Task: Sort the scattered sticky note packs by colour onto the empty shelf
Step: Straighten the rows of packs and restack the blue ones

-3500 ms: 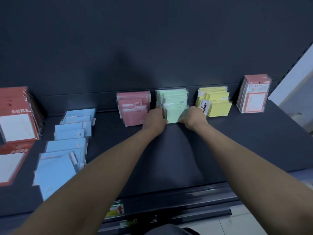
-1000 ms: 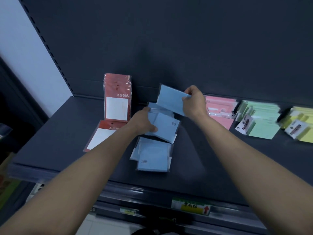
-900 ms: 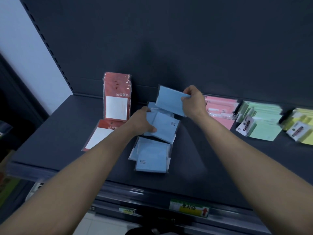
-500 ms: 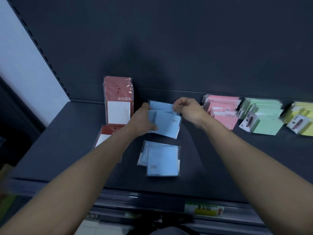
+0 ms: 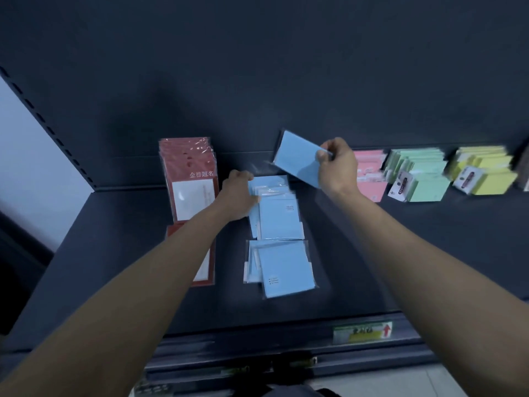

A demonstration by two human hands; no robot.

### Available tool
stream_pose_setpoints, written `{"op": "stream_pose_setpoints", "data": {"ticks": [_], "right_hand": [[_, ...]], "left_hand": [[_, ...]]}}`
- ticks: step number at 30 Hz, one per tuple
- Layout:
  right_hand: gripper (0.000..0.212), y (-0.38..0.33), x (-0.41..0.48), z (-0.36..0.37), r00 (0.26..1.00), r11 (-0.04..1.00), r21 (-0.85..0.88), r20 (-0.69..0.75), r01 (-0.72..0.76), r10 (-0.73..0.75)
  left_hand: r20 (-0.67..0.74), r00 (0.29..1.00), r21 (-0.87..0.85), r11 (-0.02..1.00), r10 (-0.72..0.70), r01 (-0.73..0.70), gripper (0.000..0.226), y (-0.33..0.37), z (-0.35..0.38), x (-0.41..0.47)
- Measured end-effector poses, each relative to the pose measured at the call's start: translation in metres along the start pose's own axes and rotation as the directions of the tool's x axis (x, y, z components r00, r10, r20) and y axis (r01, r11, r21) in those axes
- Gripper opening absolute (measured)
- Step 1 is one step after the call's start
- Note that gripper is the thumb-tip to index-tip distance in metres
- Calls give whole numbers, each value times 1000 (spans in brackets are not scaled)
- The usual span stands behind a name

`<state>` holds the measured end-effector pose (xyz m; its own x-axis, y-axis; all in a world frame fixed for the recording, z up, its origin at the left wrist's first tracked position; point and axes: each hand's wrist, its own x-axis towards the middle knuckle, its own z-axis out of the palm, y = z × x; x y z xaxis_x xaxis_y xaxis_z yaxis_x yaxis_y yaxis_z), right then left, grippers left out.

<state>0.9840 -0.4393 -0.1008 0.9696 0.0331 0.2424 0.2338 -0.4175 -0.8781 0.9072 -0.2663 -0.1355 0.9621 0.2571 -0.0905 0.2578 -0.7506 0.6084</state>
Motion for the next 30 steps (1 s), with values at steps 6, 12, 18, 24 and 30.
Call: {"op": "stream_pose_setpoints", "data": {"ticks": [6,12,18,24,30], "right_hand": [[11,0,4,-4,1000,999,-29,4,24,-24],[12,5,15,-5,999,998,-55,20,27,-26],[13,8,20,-2,999,996,-82,38,32,-29],[14,9,28,2,998,993,-104,56,46,-41],[13,13,33,7,996,996,-81,84,32,-25]], "left_hand": [[-27,998,-13,998,-54,54,40,6,1,26],[-30,962,-149,953,-271,264,32,13,7,44],[35,921,-268,885,-387,382,45,21,7,52],[130,894,-320,835,-429,447,27,21,7,58],[106,928,-349,861,-357,371,18,15,7,59]]}}
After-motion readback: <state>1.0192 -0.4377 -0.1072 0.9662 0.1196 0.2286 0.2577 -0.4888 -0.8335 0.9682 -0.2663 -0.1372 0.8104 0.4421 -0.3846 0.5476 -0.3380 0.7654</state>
